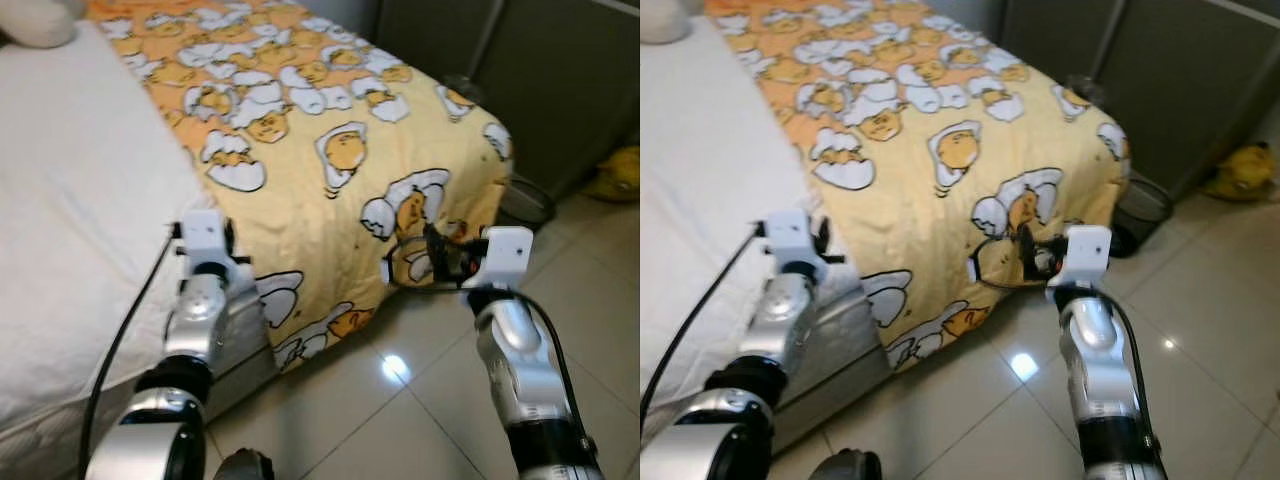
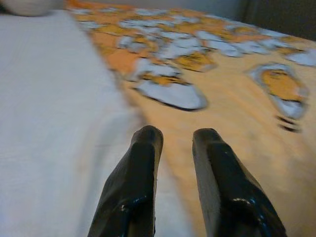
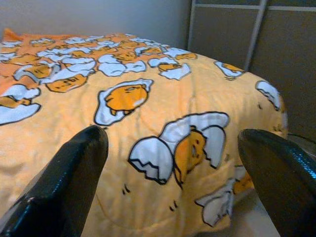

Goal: Clean up the room

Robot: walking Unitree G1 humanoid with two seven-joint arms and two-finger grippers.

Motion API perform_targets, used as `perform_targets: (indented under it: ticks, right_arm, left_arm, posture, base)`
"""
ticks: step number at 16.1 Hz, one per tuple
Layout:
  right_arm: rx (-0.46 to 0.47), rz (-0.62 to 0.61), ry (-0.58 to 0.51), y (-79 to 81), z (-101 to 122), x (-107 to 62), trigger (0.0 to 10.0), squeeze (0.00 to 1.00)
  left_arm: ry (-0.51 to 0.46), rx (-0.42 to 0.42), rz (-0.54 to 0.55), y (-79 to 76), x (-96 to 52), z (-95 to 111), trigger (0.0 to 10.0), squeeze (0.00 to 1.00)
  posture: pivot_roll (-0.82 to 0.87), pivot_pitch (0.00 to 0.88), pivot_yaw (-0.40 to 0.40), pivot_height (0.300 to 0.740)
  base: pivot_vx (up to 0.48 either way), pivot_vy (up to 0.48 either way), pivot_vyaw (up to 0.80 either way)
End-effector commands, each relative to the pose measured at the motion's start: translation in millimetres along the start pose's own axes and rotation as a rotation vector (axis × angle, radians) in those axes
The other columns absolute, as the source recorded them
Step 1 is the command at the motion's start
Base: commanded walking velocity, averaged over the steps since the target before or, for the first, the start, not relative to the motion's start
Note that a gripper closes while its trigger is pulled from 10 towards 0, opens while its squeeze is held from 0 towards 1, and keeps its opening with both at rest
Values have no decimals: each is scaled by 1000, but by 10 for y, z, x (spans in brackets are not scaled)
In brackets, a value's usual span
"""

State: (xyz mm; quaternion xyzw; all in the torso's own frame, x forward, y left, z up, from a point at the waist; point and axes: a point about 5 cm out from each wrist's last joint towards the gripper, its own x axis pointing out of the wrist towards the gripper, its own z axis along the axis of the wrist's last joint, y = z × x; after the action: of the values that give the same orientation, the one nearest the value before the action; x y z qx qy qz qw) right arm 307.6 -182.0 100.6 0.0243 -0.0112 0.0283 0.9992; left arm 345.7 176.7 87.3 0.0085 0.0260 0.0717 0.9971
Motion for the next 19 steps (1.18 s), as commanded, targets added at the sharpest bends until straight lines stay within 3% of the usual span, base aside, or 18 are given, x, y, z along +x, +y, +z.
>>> perform_targets:
  ticks: [1, 6, 11, 12, 13, 19]
  right_arm:
    - [1, -15, 13, -33, -50, -11, 10000, 1000]
    - [-14, 50, 33, 115, -197, -29, 10000, 1000]
    - [-33, 27, 42, 87, -250, -54, 10000, 1000]
    - [-68, 69, 50, 105, -279, -87, 10000, 90]
    - [-73, 75, 45, 108, -275, -90, 10000, 0]
    - [-76, 65, 53, 140, -314, -91, 10000, 0]
  left_arm:
    - [-9, -1, 10, -51, 34, 66, 10000, 1000]
    - [62, -28, -16, -303, 9, -6, 10000, 1000]
    - [94, 23, -33, -231, -15, -104, 10000, 1000]
    - [86, 87, -85, -303, -18, -101, 10000, 0]
    - [89, 91, -95, -316, -17, -102, 10000, 0]
    - [137, -8, -48, -287, 18, -115, 10000, 0]
  posture:
    - [55, 0, -38, 740]
    - [49, 0, -35, 740]
    - [17, 0, -13, 740]
    - [13, 0, -13, 740]
    - [13, 0, -13, 740]
    - [0, 0, 8, 740]
  base:
    - [0, 0, 0]
    - [0, -379, 0]
    - [0, -464, 0]
    - [0, 0, 688]
    - [0, -472, 638]
    - [220, -405, 539]
